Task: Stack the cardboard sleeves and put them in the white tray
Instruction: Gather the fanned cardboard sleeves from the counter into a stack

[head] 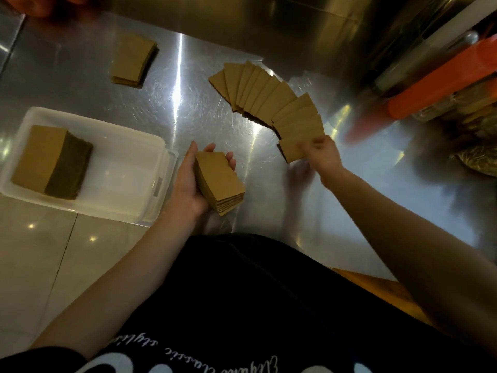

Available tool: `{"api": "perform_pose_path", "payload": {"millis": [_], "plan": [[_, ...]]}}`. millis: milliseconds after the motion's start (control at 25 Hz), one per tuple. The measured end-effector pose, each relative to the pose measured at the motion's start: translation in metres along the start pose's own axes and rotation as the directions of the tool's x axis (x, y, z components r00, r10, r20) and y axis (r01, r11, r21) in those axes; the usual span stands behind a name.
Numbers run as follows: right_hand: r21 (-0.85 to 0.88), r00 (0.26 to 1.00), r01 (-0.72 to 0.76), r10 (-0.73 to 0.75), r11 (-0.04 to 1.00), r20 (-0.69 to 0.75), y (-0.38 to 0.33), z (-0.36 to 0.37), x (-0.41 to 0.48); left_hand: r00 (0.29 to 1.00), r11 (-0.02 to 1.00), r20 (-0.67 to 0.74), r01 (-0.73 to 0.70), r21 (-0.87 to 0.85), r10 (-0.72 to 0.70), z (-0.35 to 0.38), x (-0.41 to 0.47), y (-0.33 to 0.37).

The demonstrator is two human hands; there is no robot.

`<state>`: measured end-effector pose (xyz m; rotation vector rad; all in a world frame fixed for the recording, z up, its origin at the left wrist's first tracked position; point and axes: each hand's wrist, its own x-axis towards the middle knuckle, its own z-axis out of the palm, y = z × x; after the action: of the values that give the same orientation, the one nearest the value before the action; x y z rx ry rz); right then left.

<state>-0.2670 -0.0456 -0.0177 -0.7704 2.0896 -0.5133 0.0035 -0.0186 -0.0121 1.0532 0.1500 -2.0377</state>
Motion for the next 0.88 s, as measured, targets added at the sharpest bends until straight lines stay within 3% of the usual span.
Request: {"api": "perform_pose_path", "payload": {"millis": [200,400,600,760,880], "plan": [[-0.326,0.99,0.008,-0.053,0.945,-0.131,0.006,-0.009,0.033,0.998,1.0,0.063,0.02,0.01,-0.021,-0.002,0.004,0.001],[-0.445,0.983,-0.045,-0.04,0.894,-0.18,0.003,0.002,0.039,0.99,0.998,0.133,0.058,-0.016,-0.055,-0.002,0.006,0.0],[-0.406,0.95,0.045,-0.165,0.913,-0.266,0.013,-0.001,0.038,0.973,0.996,0.215,0.088,-0.024,-0.081,0.004,0.006,0.001],[-0.157,0.973,0.147,-0.171,0.977,-0.152,0.014,-0.009,0.04,0.968,0.995,0.231,0.1,-0.016,-0.094,0.008,0.006,0.0],[-0.176,0.984,0.135,-0.153,0.975,-0.094,0.004,-0.008,0.049,0.969,0.995,0.225,0.103,-0.002,-0.1,0.01,0.006,-0.001]]}}
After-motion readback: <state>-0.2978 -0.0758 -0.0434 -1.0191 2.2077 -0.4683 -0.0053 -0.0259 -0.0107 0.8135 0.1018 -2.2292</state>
